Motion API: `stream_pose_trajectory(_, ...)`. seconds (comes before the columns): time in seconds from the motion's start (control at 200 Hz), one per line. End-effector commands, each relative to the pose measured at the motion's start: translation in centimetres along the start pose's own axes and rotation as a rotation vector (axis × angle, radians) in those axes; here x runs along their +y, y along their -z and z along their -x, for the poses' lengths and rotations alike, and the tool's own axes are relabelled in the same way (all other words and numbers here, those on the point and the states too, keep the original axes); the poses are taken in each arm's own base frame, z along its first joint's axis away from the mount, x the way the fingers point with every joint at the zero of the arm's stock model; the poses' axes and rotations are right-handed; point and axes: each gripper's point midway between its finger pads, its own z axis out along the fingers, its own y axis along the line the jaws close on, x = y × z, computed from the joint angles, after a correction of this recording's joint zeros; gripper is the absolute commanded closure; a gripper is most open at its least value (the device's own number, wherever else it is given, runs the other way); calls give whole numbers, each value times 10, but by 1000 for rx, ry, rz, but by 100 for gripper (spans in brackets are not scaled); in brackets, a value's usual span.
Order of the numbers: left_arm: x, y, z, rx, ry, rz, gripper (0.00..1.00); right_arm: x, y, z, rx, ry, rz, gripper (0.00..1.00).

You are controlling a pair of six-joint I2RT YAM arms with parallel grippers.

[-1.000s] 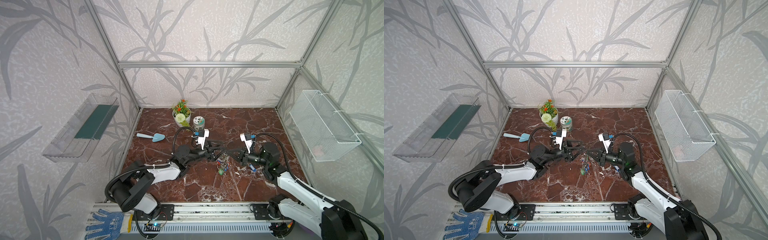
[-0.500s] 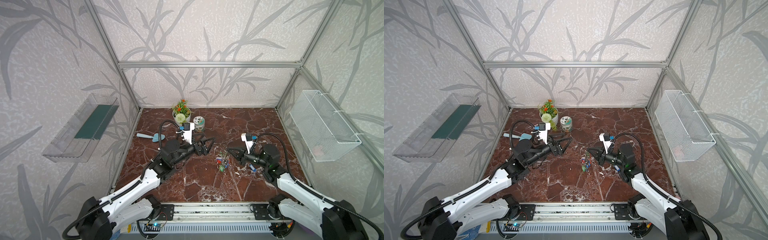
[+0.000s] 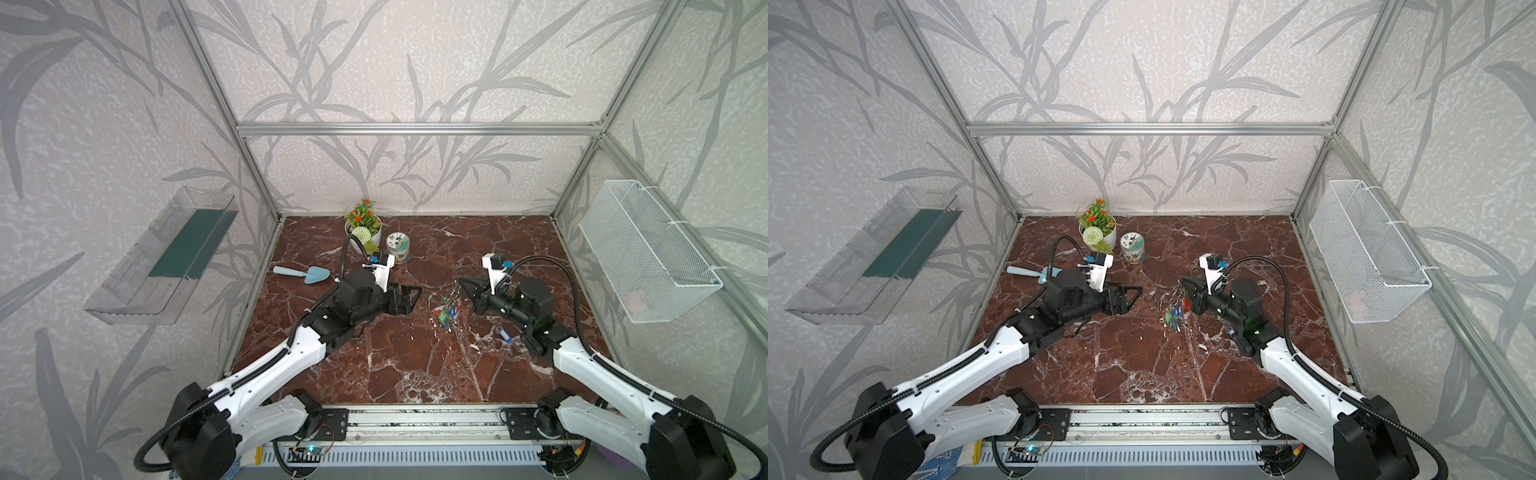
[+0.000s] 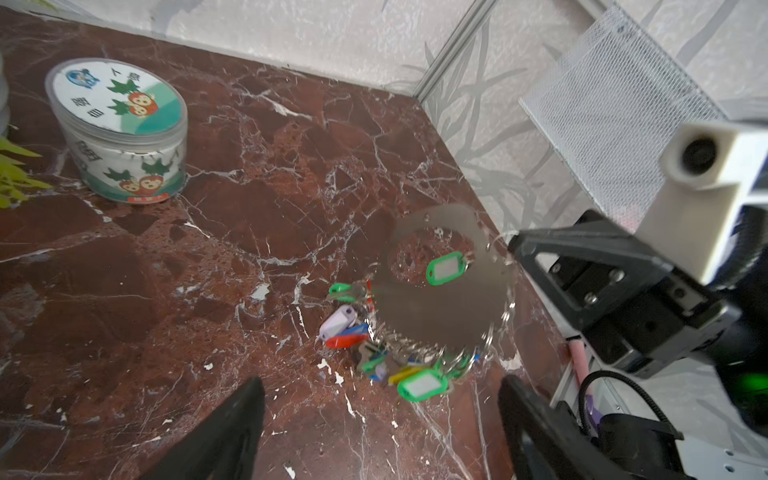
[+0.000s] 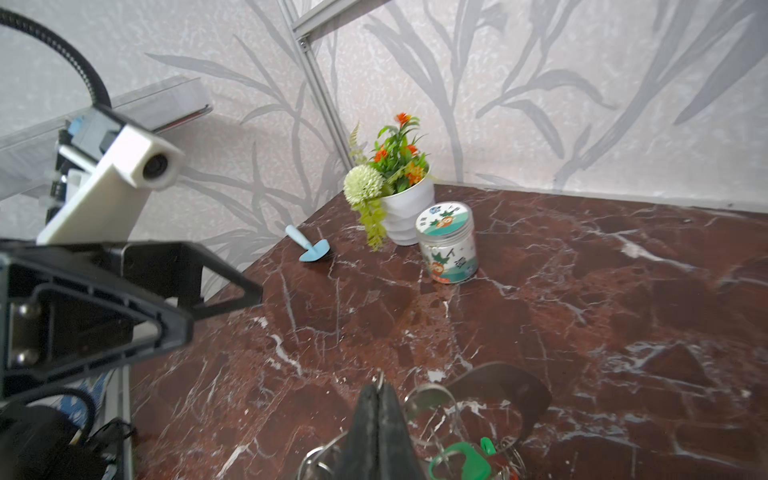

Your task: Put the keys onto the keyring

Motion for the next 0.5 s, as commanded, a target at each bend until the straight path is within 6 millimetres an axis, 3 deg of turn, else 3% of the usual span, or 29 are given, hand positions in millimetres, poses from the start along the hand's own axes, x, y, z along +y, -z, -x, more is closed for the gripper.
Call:
stream_pose_trajectory(0.0,-19,-16,-13,93,-59,-66,18,-31,6,41,-89,-6,-163,100)
stream_pose_trajectory(0.27,-46,-60,-68,327,-212,-89,35,-94,42,41,-108,-119,-444,100)
stream_pose_trajectory(0.495,-55,-100,-103,345,-567,-50,46,-128,80,32,-118,-206,-604,100)
